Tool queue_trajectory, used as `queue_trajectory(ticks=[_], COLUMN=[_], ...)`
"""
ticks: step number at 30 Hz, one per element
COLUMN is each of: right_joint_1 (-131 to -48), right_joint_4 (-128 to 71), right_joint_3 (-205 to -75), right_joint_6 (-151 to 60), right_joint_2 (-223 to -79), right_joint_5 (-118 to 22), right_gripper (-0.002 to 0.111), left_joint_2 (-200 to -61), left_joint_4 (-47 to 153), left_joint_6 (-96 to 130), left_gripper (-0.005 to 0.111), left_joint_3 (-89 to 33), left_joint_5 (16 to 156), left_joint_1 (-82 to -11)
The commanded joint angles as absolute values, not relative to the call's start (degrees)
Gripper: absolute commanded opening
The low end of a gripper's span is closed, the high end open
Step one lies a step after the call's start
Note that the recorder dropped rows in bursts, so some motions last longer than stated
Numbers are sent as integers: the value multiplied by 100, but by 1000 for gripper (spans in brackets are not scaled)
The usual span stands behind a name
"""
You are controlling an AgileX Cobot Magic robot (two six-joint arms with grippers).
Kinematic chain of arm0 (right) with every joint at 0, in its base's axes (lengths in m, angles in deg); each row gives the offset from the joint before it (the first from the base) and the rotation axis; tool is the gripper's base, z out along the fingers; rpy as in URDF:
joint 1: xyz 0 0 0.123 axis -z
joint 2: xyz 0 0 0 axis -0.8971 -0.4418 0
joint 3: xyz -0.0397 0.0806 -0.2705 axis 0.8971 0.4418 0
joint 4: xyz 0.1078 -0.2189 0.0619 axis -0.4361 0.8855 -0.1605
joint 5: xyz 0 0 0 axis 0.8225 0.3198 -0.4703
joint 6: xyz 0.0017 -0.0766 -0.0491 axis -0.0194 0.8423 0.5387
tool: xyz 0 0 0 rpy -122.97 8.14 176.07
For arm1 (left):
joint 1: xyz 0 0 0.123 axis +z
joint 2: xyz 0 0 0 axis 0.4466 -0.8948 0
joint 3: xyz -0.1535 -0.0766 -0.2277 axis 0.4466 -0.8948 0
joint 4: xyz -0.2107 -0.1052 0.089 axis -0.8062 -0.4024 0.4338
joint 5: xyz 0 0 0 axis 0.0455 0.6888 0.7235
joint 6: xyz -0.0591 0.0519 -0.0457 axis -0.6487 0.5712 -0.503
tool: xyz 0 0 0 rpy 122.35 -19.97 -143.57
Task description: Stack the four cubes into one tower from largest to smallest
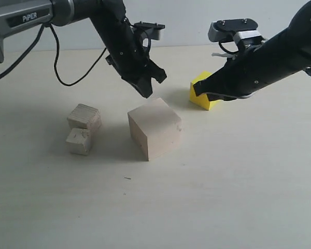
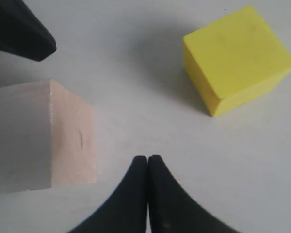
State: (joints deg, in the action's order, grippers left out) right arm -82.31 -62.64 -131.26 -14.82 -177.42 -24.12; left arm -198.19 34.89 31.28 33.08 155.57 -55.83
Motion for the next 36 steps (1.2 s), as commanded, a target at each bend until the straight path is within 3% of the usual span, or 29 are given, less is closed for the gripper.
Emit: queue_trajectory(ticks=[1, 12, 20, 36], right_joint_1=[-8209, -8248, -8248, -8248], right_joint_4=[-6693, -7849, -8747, -9392], right_joint_3=[-13159, -13159, -13159, -13159], right_joint_6=[-1039, 62, 844, 1367], right_joint_2=[-17890, -18073, -18608, -18679], right_joint_5=[-2307, -2150, -1916, -828], right_gripper=[0, 0, 0, 0], left_joint_2=[-19397, -17562, -16027, -14736], left_joint_4=[3979, 3886, 3486, 3161], left_joint_6=[2846, 2569, 2432, 2443], left_gripper=[0, 0, 0, 0], left_joint_3=[2904, 246, -1444, -2901], left_joint_5=[15566, 14599, 13615, 13180], left_joint_1=[-5495, -4882, -4893, -4893])
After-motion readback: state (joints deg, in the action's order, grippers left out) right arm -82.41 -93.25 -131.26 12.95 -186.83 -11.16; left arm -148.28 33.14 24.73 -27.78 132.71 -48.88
